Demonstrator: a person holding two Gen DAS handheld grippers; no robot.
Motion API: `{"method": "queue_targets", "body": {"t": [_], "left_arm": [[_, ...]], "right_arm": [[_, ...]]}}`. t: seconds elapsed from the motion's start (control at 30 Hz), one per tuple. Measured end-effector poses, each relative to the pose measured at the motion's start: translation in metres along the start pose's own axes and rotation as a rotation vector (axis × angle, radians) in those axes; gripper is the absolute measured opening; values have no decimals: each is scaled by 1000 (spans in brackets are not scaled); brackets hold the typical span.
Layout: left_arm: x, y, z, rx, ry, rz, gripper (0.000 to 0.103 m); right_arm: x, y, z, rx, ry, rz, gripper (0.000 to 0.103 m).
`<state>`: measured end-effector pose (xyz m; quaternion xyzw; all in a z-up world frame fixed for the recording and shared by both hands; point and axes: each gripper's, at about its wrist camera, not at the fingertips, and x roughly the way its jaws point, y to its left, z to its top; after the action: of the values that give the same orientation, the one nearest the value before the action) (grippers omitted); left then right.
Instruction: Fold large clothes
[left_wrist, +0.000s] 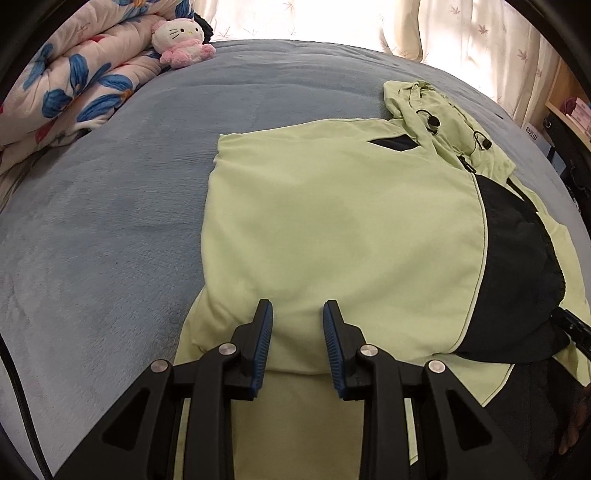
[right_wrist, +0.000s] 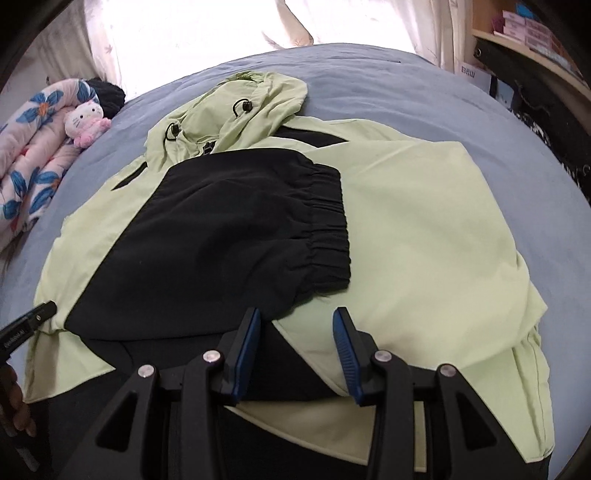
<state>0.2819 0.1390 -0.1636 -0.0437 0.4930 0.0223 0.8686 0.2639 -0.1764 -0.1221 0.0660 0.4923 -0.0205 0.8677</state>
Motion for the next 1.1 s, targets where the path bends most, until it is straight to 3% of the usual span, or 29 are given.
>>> {"method": "queue_targets", "body": {"t": [0.2, 0.27, 0.33, 0.37, 0.67, 0.83, 1.1], "left_arm": [[-8, -2, 3, 13, 30, 22, 28], [-14, -2, 4, 18, 35, 35, 33], [-21, -4, 4, 29, 39, 46, 48], [-25, -4, 5, 38, 39, 51, 51], [-91, -20, 25, 194, 2, 111, 52], [-133, -28, 51, 236, -26, 113, 62], [-185, -46, 120, 316, -118, 108, 70]], "right_arm": [[-15, -1, 0, 1, -6, 16, 41], [-22, -3, 1, 0, -10, 23, 41], [-29, -4, 2, -2, -12, 28, 41], [-34, -5, 3, -3, -9, 30, 41], [-96, -14, 22, -29, -59, 37, 44], [-146, -10, 49, -89, -122, 2, 55], [-192, -10, 128, -116, -173, -7, 55]]}}
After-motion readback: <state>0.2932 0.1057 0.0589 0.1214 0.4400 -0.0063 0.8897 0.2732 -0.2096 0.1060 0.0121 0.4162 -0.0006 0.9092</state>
